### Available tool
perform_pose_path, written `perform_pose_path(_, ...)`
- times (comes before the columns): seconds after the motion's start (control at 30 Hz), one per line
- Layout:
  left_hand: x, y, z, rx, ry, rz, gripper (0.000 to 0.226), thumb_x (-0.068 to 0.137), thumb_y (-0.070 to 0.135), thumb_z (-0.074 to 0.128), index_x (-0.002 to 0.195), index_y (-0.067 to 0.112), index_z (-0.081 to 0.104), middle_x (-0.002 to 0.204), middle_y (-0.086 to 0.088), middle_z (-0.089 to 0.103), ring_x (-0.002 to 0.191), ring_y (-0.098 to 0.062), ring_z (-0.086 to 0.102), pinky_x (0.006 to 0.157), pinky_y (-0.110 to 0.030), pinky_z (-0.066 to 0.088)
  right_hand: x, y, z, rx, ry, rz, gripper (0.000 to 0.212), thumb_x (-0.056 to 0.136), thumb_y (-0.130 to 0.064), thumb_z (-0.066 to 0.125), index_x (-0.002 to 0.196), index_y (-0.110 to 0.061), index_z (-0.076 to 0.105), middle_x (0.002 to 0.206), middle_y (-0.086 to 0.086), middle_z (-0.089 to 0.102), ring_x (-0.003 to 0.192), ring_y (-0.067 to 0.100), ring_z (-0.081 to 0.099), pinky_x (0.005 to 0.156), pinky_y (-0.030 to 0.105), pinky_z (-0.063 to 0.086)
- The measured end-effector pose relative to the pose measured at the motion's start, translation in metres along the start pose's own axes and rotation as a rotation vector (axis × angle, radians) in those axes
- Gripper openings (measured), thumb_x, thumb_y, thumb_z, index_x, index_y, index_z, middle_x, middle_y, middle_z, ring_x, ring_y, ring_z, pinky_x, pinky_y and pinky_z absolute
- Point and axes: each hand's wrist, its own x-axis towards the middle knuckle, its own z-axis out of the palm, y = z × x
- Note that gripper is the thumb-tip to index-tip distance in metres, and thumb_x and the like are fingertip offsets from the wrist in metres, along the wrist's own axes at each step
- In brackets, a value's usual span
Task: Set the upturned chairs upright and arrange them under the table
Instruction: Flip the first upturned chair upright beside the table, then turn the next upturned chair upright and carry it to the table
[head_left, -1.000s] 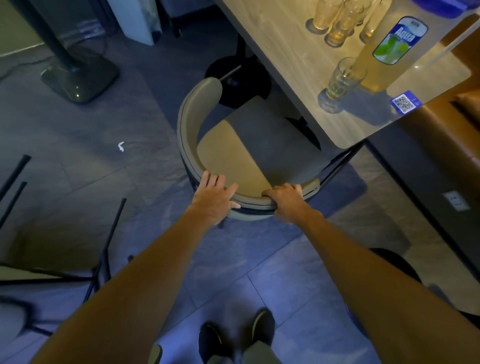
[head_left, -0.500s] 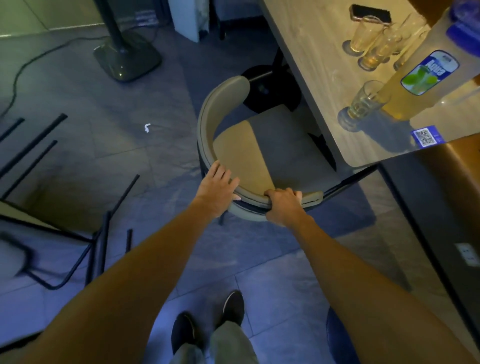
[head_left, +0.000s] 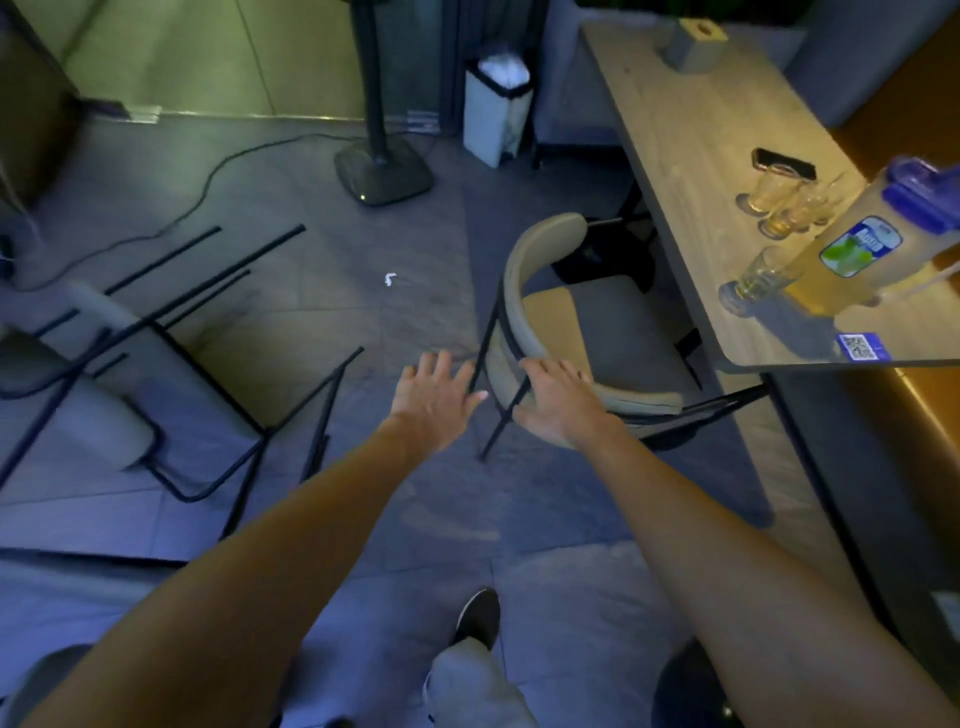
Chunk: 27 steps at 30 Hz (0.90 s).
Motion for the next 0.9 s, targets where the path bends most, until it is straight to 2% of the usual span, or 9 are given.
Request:
perform_pose_path(0.1,-0.064,-0.043,-0.015,-0.012,0.015,-0.07,0.055,0.099,0.058,0.03,0.135,0.019,0.046,0.131,-0.014,0.047,0.119,-0.033,0.046,0.092,-0.045,0.043,-0.039,-0.059,-0.007,-0.04,0.03,-0.037,0.075,0.082,-0.049,0.059,0.145,-0.019,0.033,0.145,0.011,0.041,0.134,0.036,0.035,0.106,0.049,0.03)
perform_pose_path(0.27,-0.182,-0.105,-0.034,-0.022,-0.009,-0.137,0.057,0.099,0.059,0.028,0.139,0.021,0.042,0.143,-0.013,0.041,0.126,-0.034,0.043,0.097,-0.045,0.039,-0.11,-0.165,-0.001,-0.053,0.087,-0.128,0.076,0.081,-0.051,0.058,0.146,-0.022,0.031,0.144,0.01,0.042,0.132,0.035,0.036,0.107,0.05,0.031)
perform_pose_path(0.47,-0.308,-0.155,-0.042,-0.055,-0.018,-0.276,0.054,0.099,0.058,0.026,0.132,0.02,0.043,0.13,-0.013,0.047,0.118,-0.034,0.047,0.093,-0.047,0.042,-0.175,-0.275,0.023,-0.068,0.127,-0.294,0.075,0.08,-0.054,0.058,0.144,-0.023,0.034,0.142,0.007,0.044,0.129,0.033,0.038,0.105,0.049,0.033)
perform_pose_path(0.73,-0.452,-0.195,-0.028,-0.1,0.0,-0.423,0.053,0.1,0.057,0.024,0.133,0.02,0.042,0.126,-0.014,0.048,0.117,-0.035,0.047,0.092,-0.048,0.043,-0.259,-0.365,0.077,-0.11,0.095,-0.429,0.074,0.081,-0.053,0.057,0.143,-0.019,0.035,0.14,0.011,0.044,0.127,0.036,0.038,0.101,0.051,0.033)
perform_pose_path(0.9,-0.542,-0.198,0.001,-0.112,-0.062,-0.447,0.055,0.101,0.057,0.024,0.137,0.02,0.04,0.129,-0.015,0.048,0.117,-0.036,0.048,0.09,-0.048,0.043,-0.315,-0.401,0.135,-0.131,-0.011,-0.443,0.074,0.082,-0.053,0.057,0.144,-0.02,0.034,0.14,0.011,0.043,0.127,0.036,0.037,0.102,0.051,0.031)
